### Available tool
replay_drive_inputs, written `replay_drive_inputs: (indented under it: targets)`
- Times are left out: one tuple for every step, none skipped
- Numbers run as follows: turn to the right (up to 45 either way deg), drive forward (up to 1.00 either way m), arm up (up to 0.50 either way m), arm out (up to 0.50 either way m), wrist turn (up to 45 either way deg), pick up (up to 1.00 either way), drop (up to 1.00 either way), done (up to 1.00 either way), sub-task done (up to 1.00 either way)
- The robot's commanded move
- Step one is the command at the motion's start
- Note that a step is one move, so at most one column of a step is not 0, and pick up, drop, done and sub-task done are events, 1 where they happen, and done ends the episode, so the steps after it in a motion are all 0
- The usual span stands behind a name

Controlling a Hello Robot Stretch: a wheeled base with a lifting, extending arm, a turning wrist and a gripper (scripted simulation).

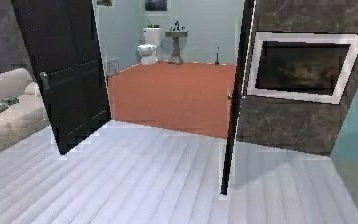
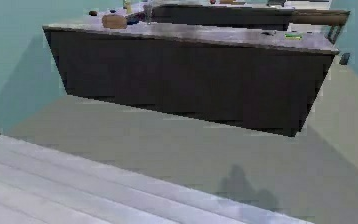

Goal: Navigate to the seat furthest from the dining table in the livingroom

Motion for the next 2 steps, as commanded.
replay_drive_inputs:
  targets:
    - [-45.0, 0.0, 0.0, 0.0, 0.0, 0.0, 0.0, 0.0, 0.0]
    - [-45.0, 0.0, 0.0, 0.0, 0.0, 0.0, 0.0, 0.0, 0.0]
